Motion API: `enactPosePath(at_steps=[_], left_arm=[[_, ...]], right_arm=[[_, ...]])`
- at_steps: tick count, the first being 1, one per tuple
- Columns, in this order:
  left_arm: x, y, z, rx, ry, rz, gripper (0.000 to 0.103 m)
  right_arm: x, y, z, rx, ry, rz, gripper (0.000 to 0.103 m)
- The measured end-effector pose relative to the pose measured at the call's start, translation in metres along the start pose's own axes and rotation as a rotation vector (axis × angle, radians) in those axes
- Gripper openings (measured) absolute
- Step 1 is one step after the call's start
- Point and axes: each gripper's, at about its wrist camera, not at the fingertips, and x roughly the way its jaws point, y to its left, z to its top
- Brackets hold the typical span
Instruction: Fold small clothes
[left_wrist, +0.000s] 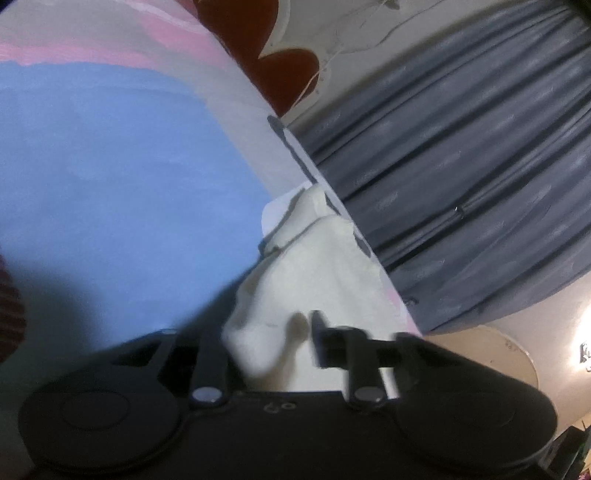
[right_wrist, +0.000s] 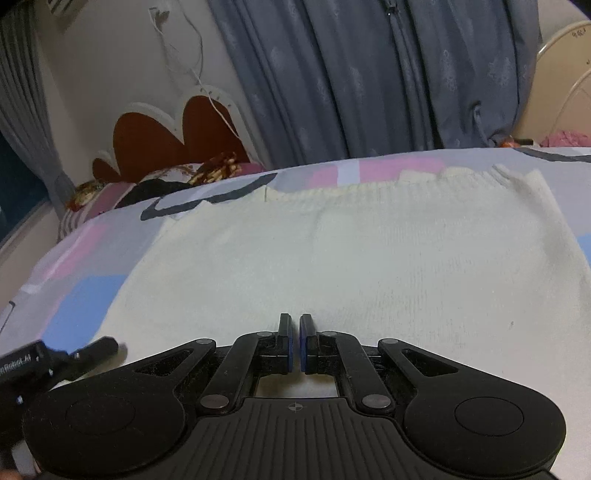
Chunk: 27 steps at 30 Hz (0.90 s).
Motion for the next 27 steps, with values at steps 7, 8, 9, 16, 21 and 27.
enactPosePath(at_steps=[7,8,9,16,21,27], left_arm=[[-0.015,-0.034,0.007,0.127,-0.013,-0.047,0.006],[-0.016,-0.044,0.006,0.155,-0.015,-0.056,0.006],[-0.016,-0.052,0.006,0.179,-0.017,-0.066,0.006],[-0.021,-0.146,-0.033,0.465,0.036,-0.136,0.006],[-0.007,-0.207,-0.095,0.631,0.13,-0.193,0.006],[0.03,-0.238,-0.187,0.811,0.391,-0.143,0.04]], right_arm=[[0.002,-0.02,0.007,0.066,0.008,0.05,0.0],[0.002,-0.023,0.009,0.076,0.011,0.061,0.0],[0.001,-0.025,0.01,0.087,0.014,0.073,0.0],[-0.062,-0.089,0.021,0.251,-0.104,0.122,0.0],[-0.112,-0.162,0.019,0.363,-0.154,0.067,0.0],[-0.153,-0.216,0.01,0.431,-0.168,0.026,0.001]])
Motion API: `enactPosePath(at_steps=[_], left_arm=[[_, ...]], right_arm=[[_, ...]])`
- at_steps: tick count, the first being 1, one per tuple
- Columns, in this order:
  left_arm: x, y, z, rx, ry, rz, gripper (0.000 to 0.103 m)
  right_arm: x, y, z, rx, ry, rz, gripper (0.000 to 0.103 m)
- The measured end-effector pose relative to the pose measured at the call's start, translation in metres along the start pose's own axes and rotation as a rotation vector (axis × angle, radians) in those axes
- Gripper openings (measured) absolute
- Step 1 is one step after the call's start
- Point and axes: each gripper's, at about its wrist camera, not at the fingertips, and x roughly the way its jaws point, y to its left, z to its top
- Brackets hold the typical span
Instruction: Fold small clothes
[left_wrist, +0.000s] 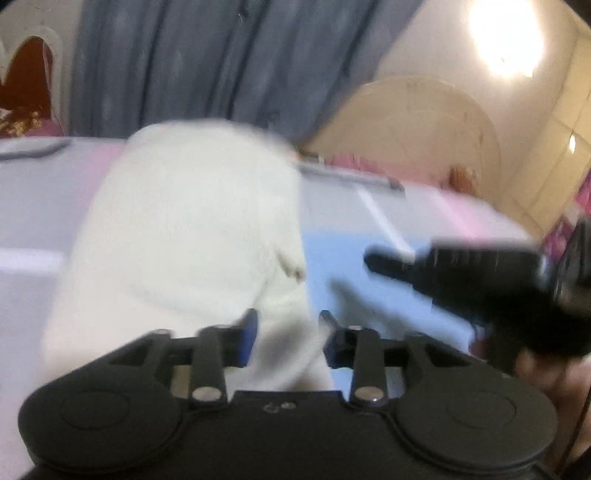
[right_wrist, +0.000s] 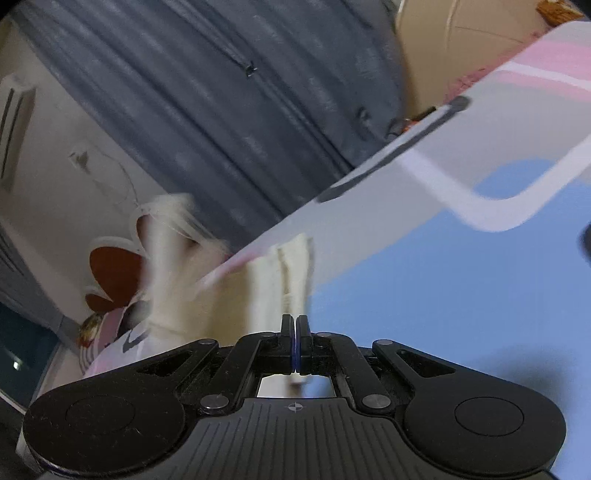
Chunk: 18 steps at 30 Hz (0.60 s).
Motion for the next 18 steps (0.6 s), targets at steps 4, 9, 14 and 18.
enactPosePath(at_steps=[4,9,14,18], left_arm=[[-0.043,0.009,-0.001,0.006,-0.163,-0.023,0.071],[-0.05,0.079,0.023,-0.107,-0.227,0.142,0.068],[-0.036,0.126,0.025,-0.17,-0.183,0.208,0.067],[-0.011,0.138,0.022,-0.171,-0.108,0.221,0.068]], right_arm=[[-0.019,-0.005,0.001,-0.033,-0.045,-0.003,0.057],[-0.002,0.02,-0.002,-0.106,0.006,0.051,0.042],[0.033,0.043,-0.012,-0.171,0.059,0.057,0.042],[0.062,0.053,-0.016,-0.212,0.108,0.039,0.04]])
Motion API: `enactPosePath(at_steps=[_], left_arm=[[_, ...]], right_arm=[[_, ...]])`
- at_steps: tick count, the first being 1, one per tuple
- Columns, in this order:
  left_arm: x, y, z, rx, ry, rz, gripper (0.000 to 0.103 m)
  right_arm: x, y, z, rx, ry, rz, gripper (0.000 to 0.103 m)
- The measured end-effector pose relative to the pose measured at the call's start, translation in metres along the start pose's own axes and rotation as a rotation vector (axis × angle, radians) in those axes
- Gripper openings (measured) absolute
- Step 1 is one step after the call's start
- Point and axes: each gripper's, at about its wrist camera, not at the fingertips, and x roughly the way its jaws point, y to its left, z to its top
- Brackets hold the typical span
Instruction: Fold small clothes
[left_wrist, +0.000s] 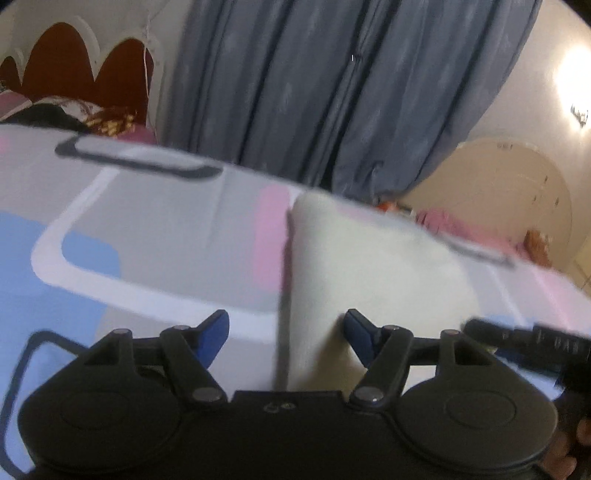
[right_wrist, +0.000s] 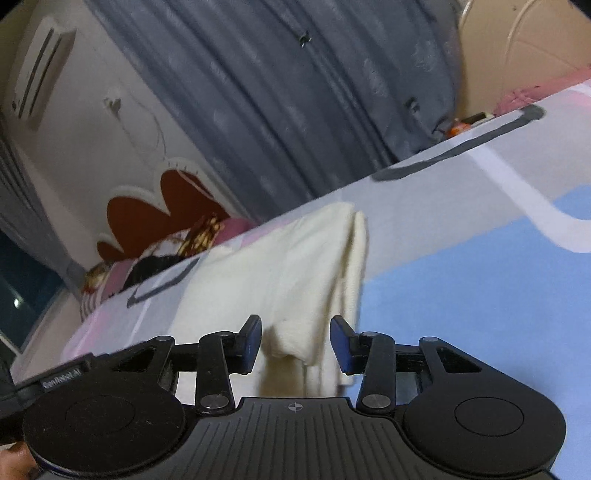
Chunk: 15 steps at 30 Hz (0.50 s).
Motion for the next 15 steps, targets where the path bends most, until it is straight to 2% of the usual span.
enactPosePath(at_steps=[1,2,3,4,6,7,10,12,14,15], left_arm=[[0.004,0.003,-0.004,-0.012,0.022,-0.007,0.068],[-0.007,0.004,-0.011,-0.028,0.031,-0.019,0.066],[-0.01,0.005,-0.01,-0.036,0.027,-0.037,0.062],[-0.014,0.004,-0.006,-0.039,0.018,-0.063,0.051],[-0.019,0.006,0.0,-0.053,-0.011,-0.116,0.049],[-0.018,0.004,0.002,-0.041,-0.018,-0.114,0.053],[0.007,-0.002,0.001,0.052,0.069,-0.05,0.065],[0.005,-0.001,0.012,0.049,0.067,-0.071,0.062],[-0.008,-0.005,0.028,0.086,-0.039,-0.091,0.062],[-0.007,-0.006,0.034,0.086,-0.063,-0.106,0.061]], right_arm=[[0.005,0.003,-0.001,-0.024,0.012,-0.019,0.034],[0.009,0.003,-0.003,-0.046,0.016,-0.026,0.017],[0.009,0.006,-0.003,-0.067,0.01,-0.035,0.013],[0.006,0.008,-0.003,-0.084,0.004,-0.045,0.012],[-0.009,0.009,-0.004,-0.115,-0.02,-0.047,0.011],[-0.013,0.009,-0.005,-0.127,-0.025,-0.059,0.011],[0.003,0.001,-0.012,-0.117,0.031,-0.107,0.012],[0.002,0.0,-0.005,-0.091,0.018,-0.123,0.024],[-0.018,0.005,0.003,-0.108,-0.087,-0.136,0.025],[-0.023,0.006,0.006,-0.119,-0.116,-0.131,0.025]])
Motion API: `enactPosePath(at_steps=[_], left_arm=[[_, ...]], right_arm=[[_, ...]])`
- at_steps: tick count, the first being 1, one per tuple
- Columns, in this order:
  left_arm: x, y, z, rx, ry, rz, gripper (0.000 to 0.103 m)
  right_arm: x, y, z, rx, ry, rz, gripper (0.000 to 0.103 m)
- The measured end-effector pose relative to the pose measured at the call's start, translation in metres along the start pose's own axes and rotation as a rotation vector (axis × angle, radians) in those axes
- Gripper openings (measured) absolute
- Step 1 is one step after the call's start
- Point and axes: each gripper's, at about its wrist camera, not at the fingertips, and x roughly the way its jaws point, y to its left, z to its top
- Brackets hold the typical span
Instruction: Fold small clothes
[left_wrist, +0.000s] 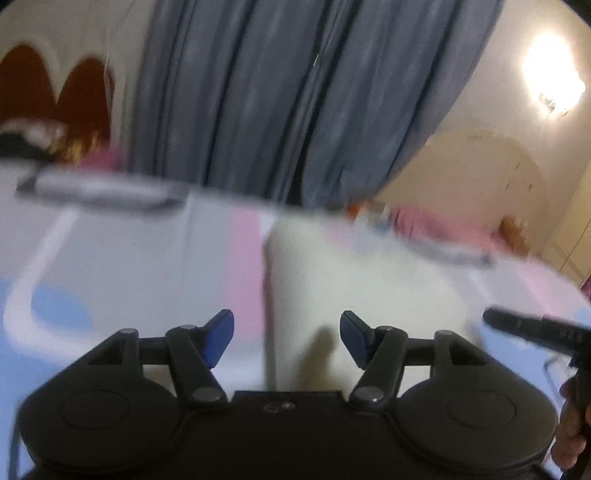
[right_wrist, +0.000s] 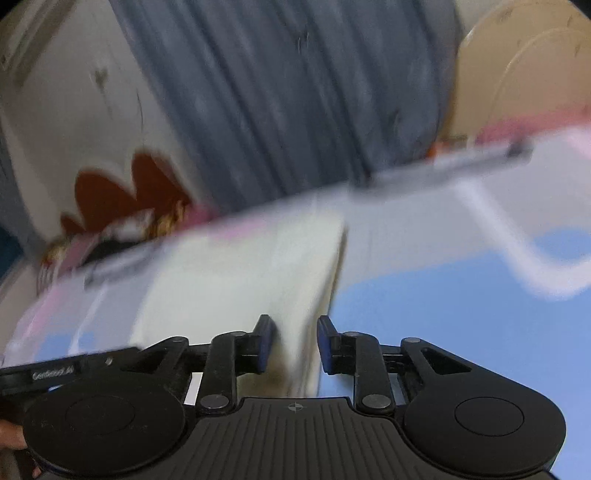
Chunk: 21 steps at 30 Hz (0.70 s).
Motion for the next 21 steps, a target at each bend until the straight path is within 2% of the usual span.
enactPosePath(at_steps=[1,2,4,5,6,7,8,11,13,14,17,19,21], left_arm=[[0.005,0.0,0.009,-0.013,-0.011,-0.018,0.054],[0.012,-0.001,0.016,-0.026,-0.017,-0.052,0.04],[0.03,-0.006,0.025,-0.04,-0.008,-0.12,0.039],[0.046,-0.01,0.026,-0.035,0.034,-0.113,0.041],[0.061,-0.013,0.023,-0.027,0.1,-0.09,0.042],[0.071,-0.016,0.018,-0.002,0.134,-0.069,0.043],[0.072,-0.019,0.015,0.034,0.115,-0.059,0.045],[0.048,-0.022,0.016,0.063,0.098,-0.057,0.043],[0.017,-0.015,0.006,0.04,0.06,-0.091,0.043],[0.01,-0.015,0.001,0.046,0.053,-0.075,0.043],[-0.017,-0.011,-0.031,0.088,0.048,-0.017,0.043],[-0.025,-0.005,-0.053,0.059,0.093,-0.005,0.043],[-0.034,-0.003,-0.077,0.066,0.122,0.011,0.044]], right_arm=[[0.001,0.001,0.004,-0.005,-0.008,0.002,0.025],[0.007,0.002,0.008,-0.012,-0.005,-0.003,0.025],[0.022,0.01,0.012,-0.045,0.001,-0.005,0.025],[0.03,0.013,0.011,-0.078,0.01,-0.022,0.023],[0.046,0.018,0.009,-0.113,0.058,-0.056,0.019],[0.062,0.02,0.005,-0.135,0.12,-0.094,0.018],[0.068,0.02,0.001,-0.153,0.123,-0.115,0.018],[0.061,0.022,0.004,-0.154,0.118,-0.131,0.019],[0.031,0.025,0.002,-0.142,0.046,-0.086,0.019],[0.019,0.028,-0.001,-0.141,0.031,-0.074,0.019],[-0.007,0.041,-0.024,-0.179,0.049,-0.023,0.019],[-0.017,0.048,-0.046,-0.203,0.113,0.013,0.019],[-0.017,0.053,-0.065,-0.249,0.189,0.008,0.019]])
